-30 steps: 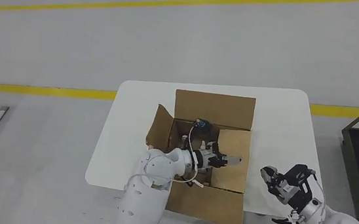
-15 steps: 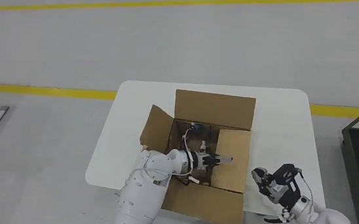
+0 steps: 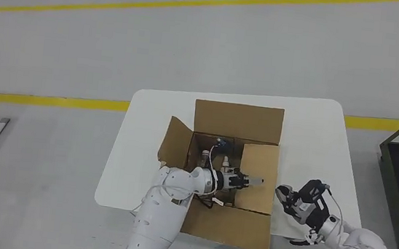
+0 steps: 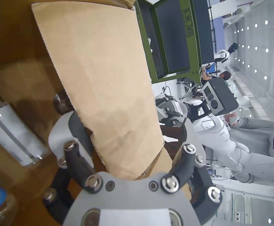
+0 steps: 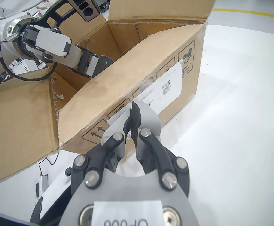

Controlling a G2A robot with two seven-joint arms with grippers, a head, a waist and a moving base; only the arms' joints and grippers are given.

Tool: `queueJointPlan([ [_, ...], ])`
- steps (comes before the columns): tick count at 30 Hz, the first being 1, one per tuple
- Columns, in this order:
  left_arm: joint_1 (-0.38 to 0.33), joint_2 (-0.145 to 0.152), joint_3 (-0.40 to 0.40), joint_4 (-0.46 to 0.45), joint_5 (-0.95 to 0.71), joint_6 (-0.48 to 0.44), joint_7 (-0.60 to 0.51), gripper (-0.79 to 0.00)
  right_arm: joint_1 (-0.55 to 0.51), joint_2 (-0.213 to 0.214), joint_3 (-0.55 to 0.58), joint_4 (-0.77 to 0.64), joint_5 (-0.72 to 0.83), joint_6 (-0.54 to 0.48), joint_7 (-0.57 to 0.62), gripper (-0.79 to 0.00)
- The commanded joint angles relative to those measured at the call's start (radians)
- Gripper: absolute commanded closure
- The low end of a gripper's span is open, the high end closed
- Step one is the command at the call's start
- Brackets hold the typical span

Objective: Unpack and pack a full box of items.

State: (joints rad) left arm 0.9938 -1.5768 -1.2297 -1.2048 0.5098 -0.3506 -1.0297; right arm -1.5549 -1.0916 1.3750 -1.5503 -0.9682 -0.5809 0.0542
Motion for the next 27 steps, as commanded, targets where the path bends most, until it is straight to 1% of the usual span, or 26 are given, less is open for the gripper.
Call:
queueJointPlan([
  [1, 0.001, 0.003, 0.005, -0.006, -0.015, -0.002, -0.002, -0.785, 0.002, 0.000, -0.002, 0.000, 0.001, -0.001, 0.001, 0.000],
  [7, 0.001, 0.011, 0.022, -0.031, -0.059, -0.002, -0.017, -0.785, 0.010, -0.001, -0.008, 0.003, 0.005, 0.001, 0.008, 0.000],
  [15, 0.002, 0.021, 0.046, -0.107, -0.146, -0.007, -0.040, -0.785, -0.008, 0.002, 0.023, -0.010, 0.022, 0.020, -0.011, 0.000],
  [19, -0.006, 0.023, 0.074, -0.153, -0.180, -0.005, -0.058, -0.785, -0.043, 0.007, 0.077, -0.023, 0.082, 0.019, -0.022, -0.009],
  [22, -0.018, 0.023, 0.106, -0.175, -0.200, -0.008, -0.071, -0.785, -0.075, 0.012, 0.127, -0.024, 0.179, -0.005, -0.015, -0.006],
  [24, -0.030, 0.022, 0.132, -0.179, -0.204, -0.012, -0.079, -0.785, -0.092, 0.015, 0.159, -0.020, 0.277, -0.031, 0.012, -0.034],
  [25, -0.038, 0.022, 0.147, -0.178, -0.198, -0.011, -0.083, -0.785, -0.101, 0.016, 0.172, -0.017, 0.341, -0.050, 0.031, -0.062],
  [26, -0.046, 0.021, 0.164, -0.177, -0.187, -0.013, -0.088, -0.785, -0.107, 0.019, 0.186, -0.015, 0.399, -0.062, 0.059, -0.126],
  [27, -0.054, 0.021, 0.181, -0.175, -0.177, -0.014, -0.091, -0.785, -0.112, 0.021, 0.198, -0.016, 0.454, -0.073, 0.092, -0.172],
])
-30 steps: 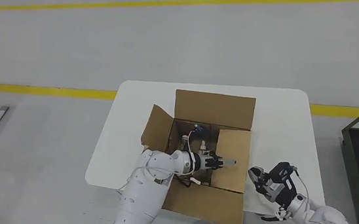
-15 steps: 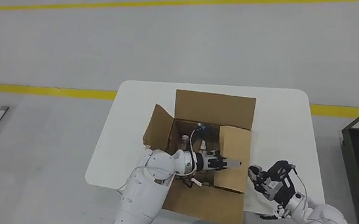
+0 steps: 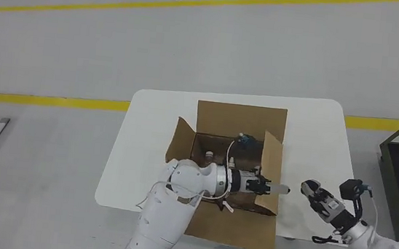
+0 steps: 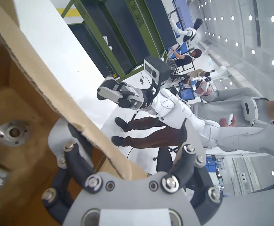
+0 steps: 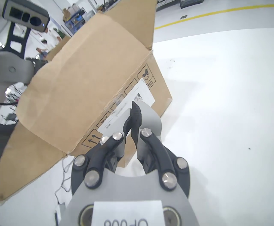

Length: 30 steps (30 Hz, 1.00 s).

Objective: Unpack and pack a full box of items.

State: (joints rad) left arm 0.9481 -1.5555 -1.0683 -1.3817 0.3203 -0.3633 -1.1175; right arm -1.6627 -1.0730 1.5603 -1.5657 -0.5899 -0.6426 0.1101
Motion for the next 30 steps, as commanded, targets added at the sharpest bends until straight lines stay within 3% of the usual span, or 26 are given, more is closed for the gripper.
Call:
queueJointPlan([
  [1, -0.016, -0.002, 0.039, 0.003, 0.027, -0.004, -0.006, -0.785, -0.010, 0.004, 0.023, 0.003, 0.153, -0.022, 0.062, -0.249],
  [7, -0.050, -0.011, 0.137, 0.030, 0.034, -0.016, -0.007, -0.785, -0.013, 0.016, 0.059, 0.018, 0.572, -0.055, 0.282, -0.382],
  [9, -0.064, -0.015, 0.165, 0.043, 0.032, -0.021, -0.012, -0.785, -0.007, 0.021, 0.069, 0.025, 0.677, -0.054, 0.353, -0.486],
  [12, -0.084, -0.019, 0.197, 0.058, 0.032, -0.027, -0.008, -0.785, 0.003, 0.026, 0.080, 0.032, 0.784, -0.048, 0.426, -0.456],
  [14, -0.094, -0.021, 0.217, 0.064, 0.033, -0.032, -0.006, -0.785, 0.008, 0.027, 0.083, 0.030, 0.848, -0.051, 0.463, -0.391],
  [18, -0.110, -0.025, 0.249, 0.085, 0.023, -0.034, -0.003, -0.785, 0.017, 0.030, 0.094, 0.028, 0.919, -0.040, 0.511, -0.388],
  [27, -0.138, -0.027, 0.287, 0.123, 0.013, -0.033, 0.010, -0.785, 0.029, 0.035, 0.107, 0.010, 0.812, 0.023, 0.519, -0.372],
  [30, -0.143, -0.027, 0.293, 0.128, 0.005, -0.036, 0.012, -0.785, 0.029, 0.035, 0.099, 0.000, 0.775, 0.046, 0.507, -0.296],
])
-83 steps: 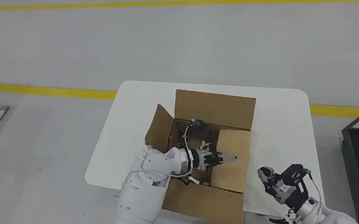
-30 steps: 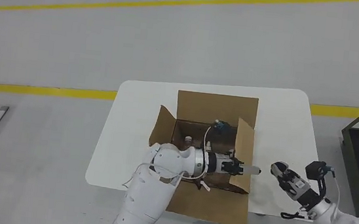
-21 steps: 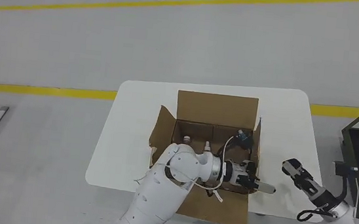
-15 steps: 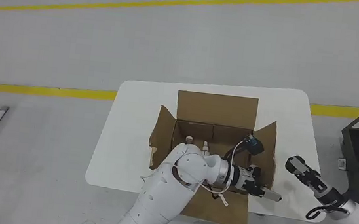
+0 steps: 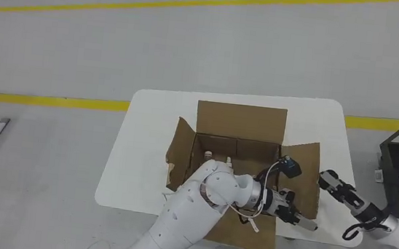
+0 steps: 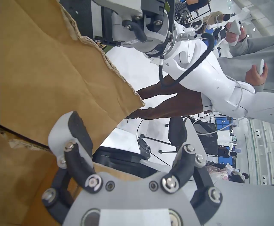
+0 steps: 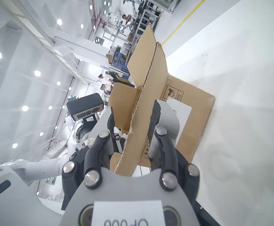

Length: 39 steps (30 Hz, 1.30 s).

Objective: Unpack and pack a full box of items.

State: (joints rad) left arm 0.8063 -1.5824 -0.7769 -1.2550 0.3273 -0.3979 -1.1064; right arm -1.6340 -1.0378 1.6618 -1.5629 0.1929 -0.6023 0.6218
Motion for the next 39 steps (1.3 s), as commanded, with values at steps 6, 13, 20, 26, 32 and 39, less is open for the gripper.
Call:
queueJointPlan([
  [6, -0.007, 0.006, 0.002, 0.007, -0.016, -0.006, 0.007, -0.785, 0.006, -0.003, -0.023, 0.009, -0.046, 0.018, -0.025, 0.000],
  [13, 0.003, 0.031, -0.060, -0.025, 0.014, 0.006, 0.038, -0.785, 0.013, -0.008, -0.039, 0.048, -0.030, -0.004, -0.050, 0.000],
  [20, 0.071, 0.082, -0.204, -0.165, 0.133, 0.061, 0.089, -0.785, 0.014, -0.010, -0.027, 0.076, -0.013, -0.034, -0.079, 0.000],
  [26, 0.130, 0.113, -0.272, -0.269, 0.247, 0.107, 0.097, -0.785, 0.011, -0.007, 0.003, 0.085, -0.005, -0.039, -0.078, 0.000],
  [32, 0.161, 0.122, -0.266, -0.323, 0.337, 0.148, 0.133, -0.785, -0.007, -0.005, 0.031, 0.086, 0.000, -0.044, -0.087, 0.000],
  [39, 0.161, 0.122, -0.266, -0.323, 0.337, 0.148, 0.133, -0.785, -0.016, -0.005, 0.039, 0.069, -0.005, -0.041, -0.094, 0.000],
])
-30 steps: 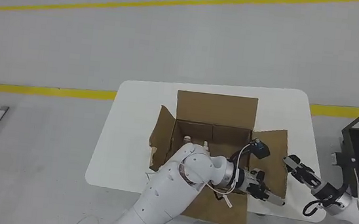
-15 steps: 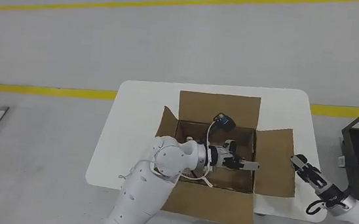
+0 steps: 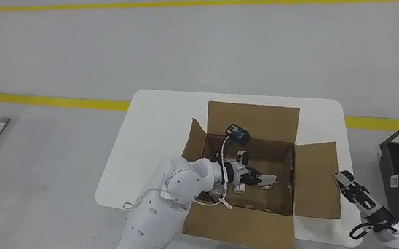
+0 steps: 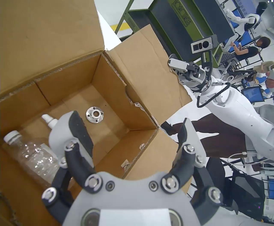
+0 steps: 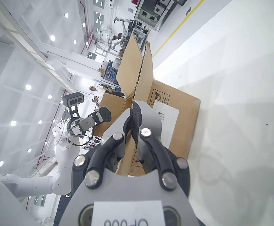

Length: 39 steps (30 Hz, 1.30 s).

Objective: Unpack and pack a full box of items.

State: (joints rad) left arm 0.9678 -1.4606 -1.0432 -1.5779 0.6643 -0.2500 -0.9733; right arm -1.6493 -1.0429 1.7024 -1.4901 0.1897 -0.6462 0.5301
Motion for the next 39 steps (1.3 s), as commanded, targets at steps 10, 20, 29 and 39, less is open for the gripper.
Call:
queueJointPlan([
  [10, -0.057, -0.005, 0.108, 0.058, 0.335, 0.246, -0.072, -0.785, 0.002, -0.004, -0.011, -0.014, -0.026, 0.002, -0.015, 0.000],
  [20, -0.166, -0.043, 0.218, 0.271, 0.474, 0.463, -0.168, -0.785, -0.002, -0.005, -0.012, -0.015, -0.054, 0.002, -0.021, 0.000],
  [29, -0.194, -0.057, 0.246, 0.349, 0.502, 0.495, -0.185, -0.785, 0.002, -0.005, -0.009, -0.019, -0.057, 0.010, -0.014, 0.000],
  [39, -0.183, -0.057, 0.232, 0.364, 0.490, 0.516, -0.171, -0.785, 0.004, -0.005, -0.009, -0.029, -0.056, 0.009, -0.003, 0.000],
])
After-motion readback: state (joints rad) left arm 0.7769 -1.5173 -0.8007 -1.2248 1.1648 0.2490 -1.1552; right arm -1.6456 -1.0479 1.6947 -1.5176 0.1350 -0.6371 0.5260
